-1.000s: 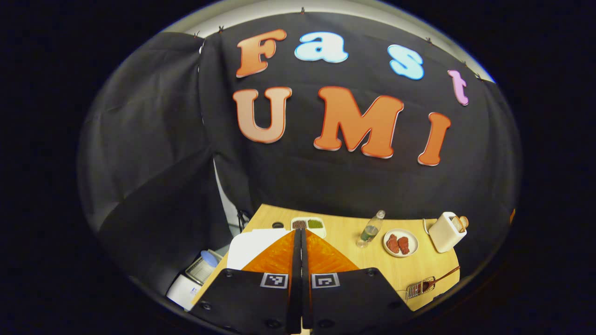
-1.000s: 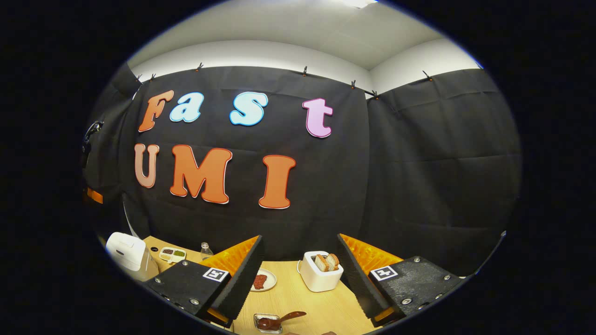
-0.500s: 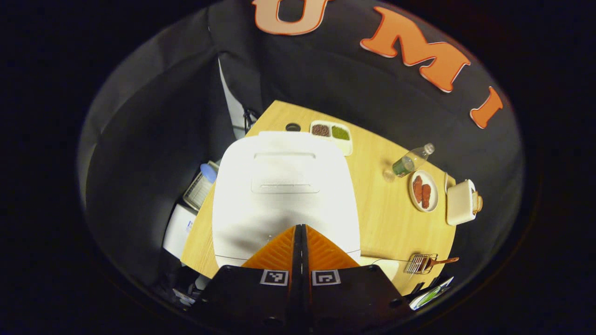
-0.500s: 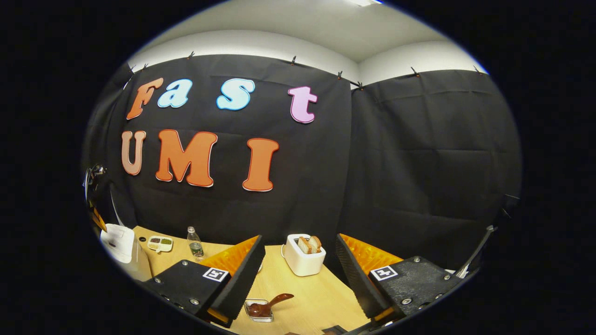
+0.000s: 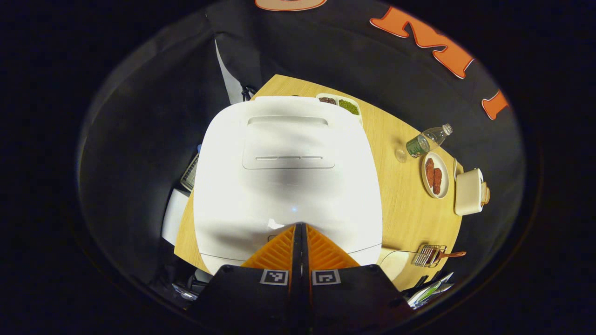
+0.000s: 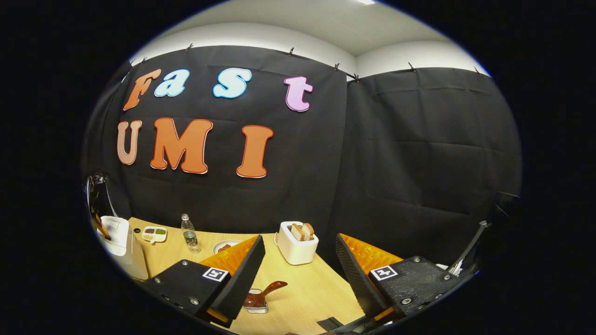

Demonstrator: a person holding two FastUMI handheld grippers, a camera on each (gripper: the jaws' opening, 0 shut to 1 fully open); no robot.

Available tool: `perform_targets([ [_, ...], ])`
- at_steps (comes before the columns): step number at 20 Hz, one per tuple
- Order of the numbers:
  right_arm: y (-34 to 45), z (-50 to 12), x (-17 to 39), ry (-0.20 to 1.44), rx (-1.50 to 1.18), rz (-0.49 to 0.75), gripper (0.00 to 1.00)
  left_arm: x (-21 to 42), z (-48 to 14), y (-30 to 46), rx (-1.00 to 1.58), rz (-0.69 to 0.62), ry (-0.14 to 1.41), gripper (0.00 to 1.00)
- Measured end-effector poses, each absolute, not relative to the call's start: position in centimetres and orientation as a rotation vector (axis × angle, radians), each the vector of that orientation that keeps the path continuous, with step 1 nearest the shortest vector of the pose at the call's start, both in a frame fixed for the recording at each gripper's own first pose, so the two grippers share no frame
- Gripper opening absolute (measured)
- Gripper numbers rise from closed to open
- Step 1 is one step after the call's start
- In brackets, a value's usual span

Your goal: Close the left gripper, press the button to open the rice cooker; take a wooden spoon from the chopstick holder with the right hand, scoop a spoonful of rice and pour it into the rice cooker, then put the wooden spoon back into the chopstick holder.

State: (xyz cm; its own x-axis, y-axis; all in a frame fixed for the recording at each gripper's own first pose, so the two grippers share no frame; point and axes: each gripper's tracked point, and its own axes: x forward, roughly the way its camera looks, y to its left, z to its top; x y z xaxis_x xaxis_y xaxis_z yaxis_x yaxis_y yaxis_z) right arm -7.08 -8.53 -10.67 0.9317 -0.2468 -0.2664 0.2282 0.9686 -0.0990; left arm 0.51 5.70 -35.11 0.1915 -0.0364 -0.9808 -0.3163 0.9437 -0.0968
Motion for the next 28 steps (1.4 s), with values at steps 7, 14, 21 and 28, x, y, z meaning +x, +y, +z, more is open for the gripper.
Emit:
perform_targets([
  [7, -8.4, -13.1, -6.5, 0.325, -0.027, -0.208, 0.95, 1.7, -31.0, 6.0, -0.276, 0.192, 1.194, 0.05],
  [14, -7.9, -19.8, -6.3, 0.479, 0.043, -0.169, 0.95, 7.2, -19.5, 9.6, -0.227, 0.240, 0.677, 0.05],
  [21, -8.0, -27.8, -6.1, 0.684, 0.076, -0.152, 0.95, 5.1, -11.7, 7.5, -0.078, 0.215, 0.384, 0.05],
  [28, -5.8, -34.6, -4.7, 0.852, 0.303, -0.110, 0.95, 1.9, -10.2, 3.7, 0.067, 0.185, 0.341, 0.72],
])
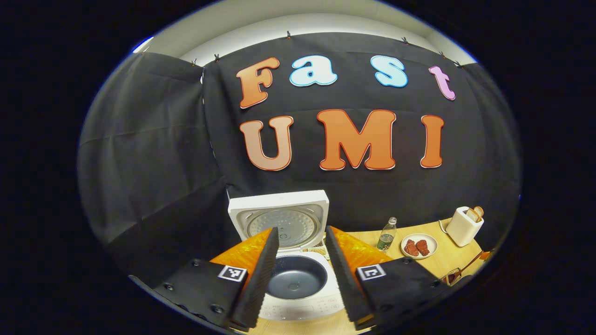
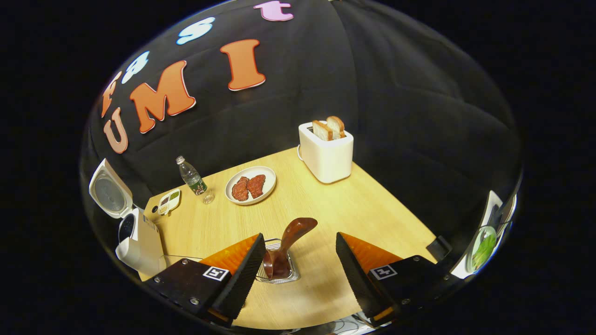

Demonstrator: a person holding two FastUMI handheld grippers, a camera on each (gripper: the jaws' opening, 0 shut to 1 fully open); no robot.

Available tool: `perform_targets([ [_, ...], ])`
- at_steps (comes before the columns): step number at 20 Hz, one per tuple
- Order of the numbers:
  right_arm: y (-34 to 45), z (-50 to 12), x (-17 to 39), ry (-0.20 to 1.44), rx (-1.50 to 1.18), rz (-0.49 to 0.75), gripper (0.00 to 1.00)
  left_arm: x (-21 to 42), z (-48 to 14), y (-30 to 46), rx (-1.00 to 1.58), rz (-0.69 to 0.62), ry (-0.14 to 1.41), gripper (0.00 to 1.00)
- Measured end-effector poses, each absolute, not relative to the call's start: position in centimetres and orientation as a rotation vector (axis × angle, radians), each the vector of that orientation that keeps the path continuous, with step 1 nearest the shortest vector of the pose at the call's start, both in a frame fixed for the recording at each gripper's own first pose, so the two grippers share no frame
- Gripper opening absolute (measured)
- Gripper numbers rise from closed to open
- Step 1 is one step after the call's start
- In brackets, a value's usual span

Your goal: Close the left gripper, press the button to open the rice cooker; take a wooden spoon from the chopstick holder with the right hand, scoop a spoonful of rice and pour it into the rice cooker, then put the wooden spoon back into the chopstick holder.

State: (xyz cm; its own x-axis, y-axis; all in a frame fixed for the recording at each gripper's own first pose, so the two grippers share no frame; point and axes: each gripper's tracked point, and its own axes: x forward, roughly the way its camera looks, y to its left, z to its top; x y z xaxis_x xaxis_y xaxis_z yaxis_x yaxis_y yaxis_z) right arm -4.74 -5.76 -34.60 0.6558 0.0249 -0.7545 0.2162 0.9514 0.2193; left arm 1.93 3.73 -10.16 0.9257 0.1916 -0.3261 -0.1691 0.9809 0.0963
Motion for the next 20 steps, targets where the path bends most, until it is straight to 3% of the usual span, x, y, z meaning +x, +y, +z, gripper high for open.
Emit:
perform_targets([
  [1, -5.1, -35.2, -4.4, 0.868, 0.336, -0.095, 0.94, 1.3, -10.0, 3.5, 0.083, 0.191, 0.332, 0.73],
  [3, -4.1, -36.2, -3.7, 0.895, 0.395, -0.076, 0.94, 0.3, -9.6, 3.0, 0.119, 0.212, 0.315, 0.98],
  [8, -2.5, -39.5, -2.8, 0.957, 0.490, -0.084, 0.93, -2.1, -9.2, 2.1, 0.186, 0.263, 0.308, 0.96],
  [10, -2.1, -40.2, -2.2, 0.959, 0.529, -0.091, 0.87, -3.1, -9.6, 2.0, 0.192, 0.284, 0.323, 1.00],
  [13, -1.5, -41.2, -1.3, 0.932, 0.574, -0.103, 0.65, -4.3, -10.2, 2.1, 0.197, 0.308, 0.340, 0.96],
  [14, -1.6, -41.3, -0.8, 0.904, 0.591, -0.112, 0.62, -4.5, -10.2, 2.2, 0.198, 0.313, 0.345, 1.00],
  [17, -2.0, -42.4, -1.0, 0.896, 0.617, -0.151, 0.32, -5.0, -10.3, 2.5, 0.204, 0.328, 0.351, 1.00],
  [19, -1.9, -42.0, -1.1, 0.876, 0.617, -0.163, 0.21, -4.8, -10.4, 2.8, 0.202, 0.331, 0.351, 1.00],
  [20, -1.9, -41.9, -1.5, 0.868, 0.604, -0.166, 0.20, -4.7, -10.4, 2.7, 0.201, 0.327, 0.352, 0.96],
])
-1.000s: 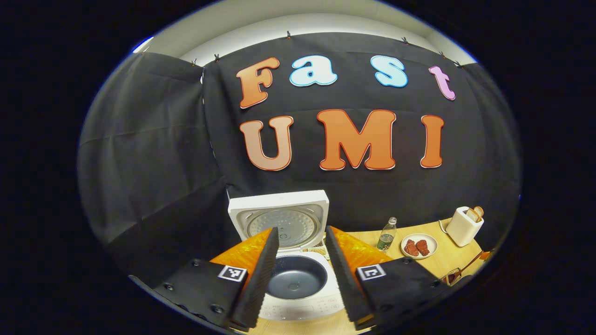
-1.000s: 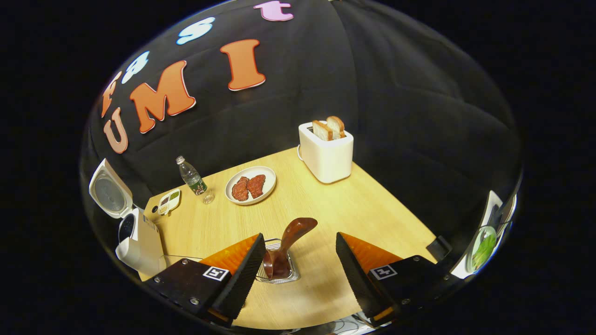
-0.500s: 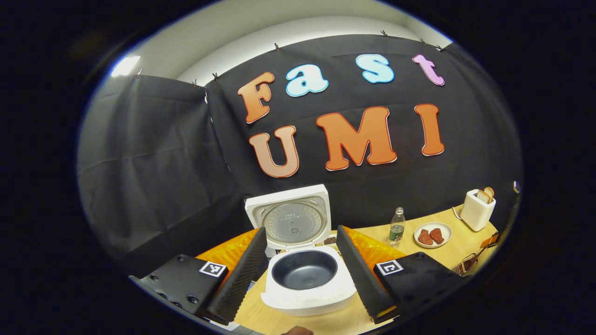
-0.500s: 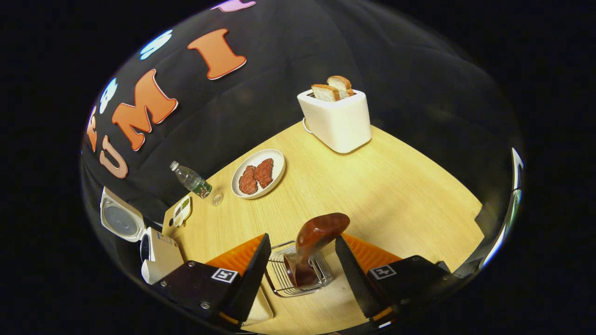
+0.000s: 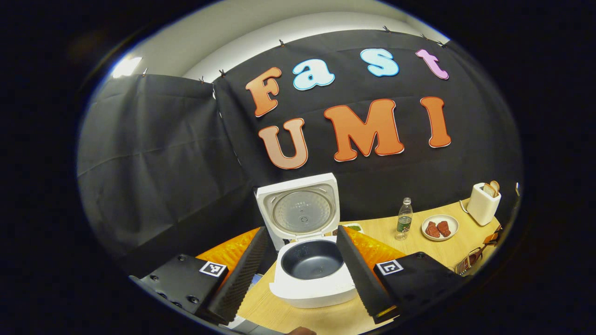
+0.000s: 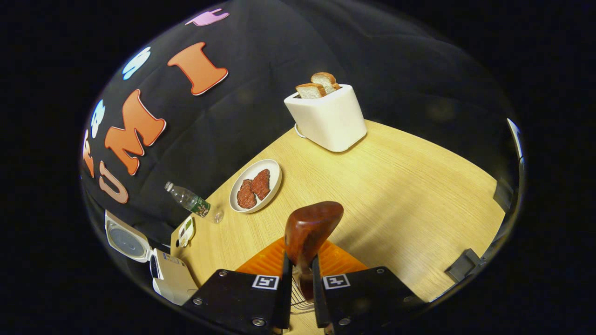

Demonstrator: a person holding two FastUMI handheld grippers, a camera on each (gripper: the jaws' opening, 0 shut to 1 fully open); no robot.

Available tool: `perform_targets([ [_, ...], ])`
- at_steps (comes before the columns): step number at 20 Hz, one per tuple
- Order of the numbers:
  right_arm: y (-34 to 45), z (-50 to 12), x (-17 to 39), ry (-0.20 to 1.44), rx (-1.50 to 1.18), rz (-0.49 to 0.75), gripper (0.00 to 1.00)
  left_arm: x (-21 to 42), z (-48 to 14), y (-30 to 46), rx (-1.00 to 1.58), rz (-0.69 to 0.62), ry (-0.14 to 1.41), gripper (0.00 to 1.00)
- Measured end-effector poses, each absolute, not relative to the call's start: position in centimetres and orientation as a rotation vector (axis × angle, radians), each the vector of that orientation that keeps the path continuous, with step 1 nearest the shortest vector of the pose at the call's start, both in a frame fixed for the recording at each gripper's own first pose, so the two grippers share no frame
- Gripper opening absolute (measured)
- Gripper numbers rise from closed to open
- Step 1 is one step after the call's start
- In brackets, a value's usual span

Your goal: Close the left gripper, press the button to open the rice cooker; take a wooden spoon from the chopstick holder with the right hand, scoop a spoonful of rice and pour it into the rice cooker, then put the wooden spoon back into the chopstick holder.

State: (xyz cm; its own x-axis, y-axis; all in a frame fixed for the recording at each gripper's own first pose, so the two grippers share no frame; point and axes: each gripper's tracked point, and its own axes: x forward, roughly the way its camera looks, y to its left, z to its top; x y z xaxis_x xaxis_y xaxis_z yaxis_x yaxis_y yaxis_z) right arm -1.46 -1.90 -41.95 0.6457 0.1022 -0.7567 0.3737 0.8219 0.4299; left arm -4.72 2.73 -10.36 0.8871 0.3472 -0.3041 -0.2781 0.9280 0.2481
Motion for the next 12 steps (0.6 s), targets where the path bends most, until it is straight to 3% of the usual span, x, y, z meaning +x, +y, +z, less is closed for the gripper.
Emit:
perform_targets([
  [4, -2.2, -38.4, -1.5, 0.740, 0.581, -0.158, 0.15, -4.7, -10.8, 2.7, 0.202, 0.312, 0.356, 0.96],
  [12, 0.6, -29.5, -1.5, 0.586, 0.457, -0.035, 0.14, -3.7, -13.0, 3.8, 0.147, 0.284, 0.362, 1.00],
])
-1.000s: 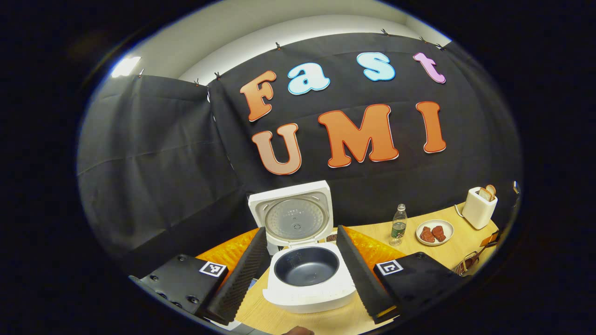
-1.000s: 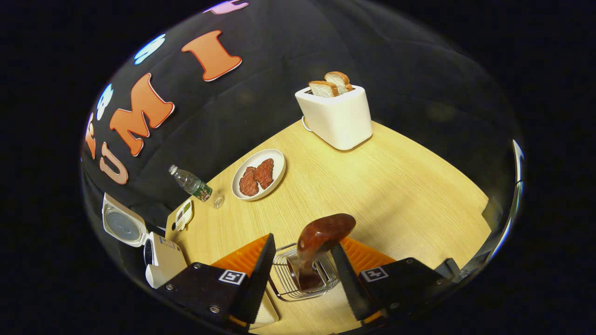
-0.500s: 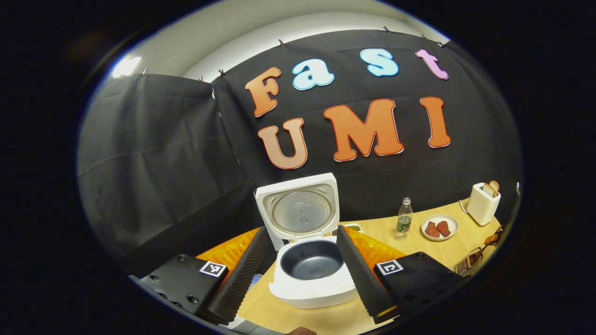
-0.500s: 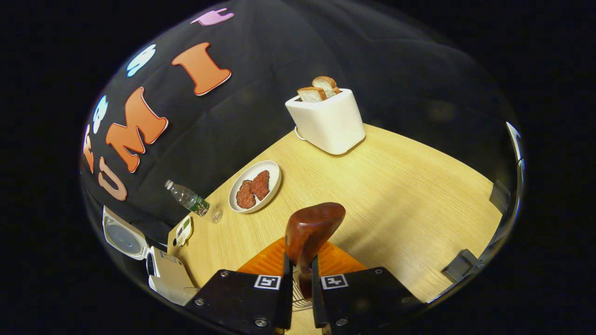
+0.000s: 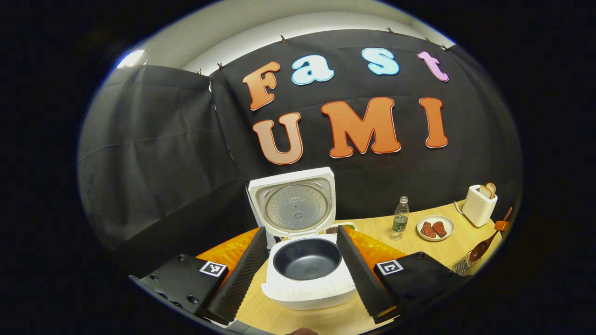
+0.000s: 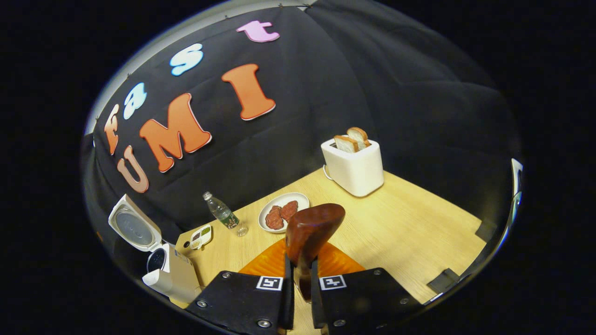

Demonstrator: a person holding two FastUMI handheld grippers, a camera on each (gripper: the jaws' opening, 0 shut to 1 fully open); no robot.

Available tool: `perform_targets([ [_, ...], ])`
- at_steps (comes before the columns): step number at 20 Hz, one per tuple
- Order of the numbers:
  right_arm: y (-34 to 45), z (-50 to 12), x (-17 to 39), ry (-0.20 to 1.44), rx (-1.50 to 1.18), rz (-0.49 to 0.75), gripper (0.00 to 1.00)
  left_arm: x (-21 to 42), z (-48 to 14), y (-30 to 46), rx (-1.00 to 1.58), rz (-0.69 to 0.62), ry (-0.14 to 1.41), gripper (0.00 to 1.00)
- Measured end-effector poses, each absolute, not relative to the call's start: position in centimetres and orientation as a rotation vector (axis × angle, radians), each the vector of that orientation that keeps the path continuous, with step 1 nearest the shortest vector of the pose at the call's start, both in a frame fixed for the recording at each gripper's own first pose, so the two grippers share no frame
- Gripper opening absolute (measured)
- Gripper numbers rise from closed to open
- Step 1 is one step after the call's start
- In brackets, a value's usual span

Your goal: Close the left gripper, press the button to open the rice cooker; take a wooden spoon from the chopstick holder with the right hand, scoop a spoonful of rice and pour it into the rice cooker, then put the wooden spoon back into the chopstick holder.

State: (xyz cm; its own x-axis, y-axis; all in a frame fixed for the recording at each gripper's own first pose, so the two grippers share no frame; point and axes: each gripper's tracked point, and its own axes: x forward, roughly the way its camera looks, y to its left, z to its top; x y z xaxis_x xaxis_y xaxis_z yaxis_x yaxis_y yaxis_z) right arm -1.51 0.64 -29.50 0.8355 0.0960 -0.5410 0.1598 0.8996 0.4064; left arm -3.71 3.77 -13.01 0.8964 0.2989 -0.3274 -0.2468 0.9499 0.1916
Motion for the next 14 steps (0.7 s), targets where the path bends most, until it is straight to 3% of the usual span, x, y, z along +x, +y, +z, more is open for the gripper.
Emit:
perform_targets([
  [5, 8.6, -24.8, -2.6, 0.544, 0.426, 0.167, 0.14, -3.9, -13.7, 5.2, 0.151, 0.280, 0.361, 1.00],
  [9, 14.7, -25.4, -5.0, 0.588, 0.333, 0.310, 0.15, -5.1, -14.4, 6.2, 0.130, 0.295, 0.366, 0.96],
  [10, 15.9, -25.8, -5.4, 0.594, 0.301, 0.333, 0.14, -5.3, -14.6, 6.6, 0.126, 0.303, 0.371, 1.00],
  [14, 17.9, -28.7, -6.2, 0.602, 0.086, 0.345, 0.14, -6.7, -15.7, 7.1, 0.110, 0.316, 0.397, 0.96],
])
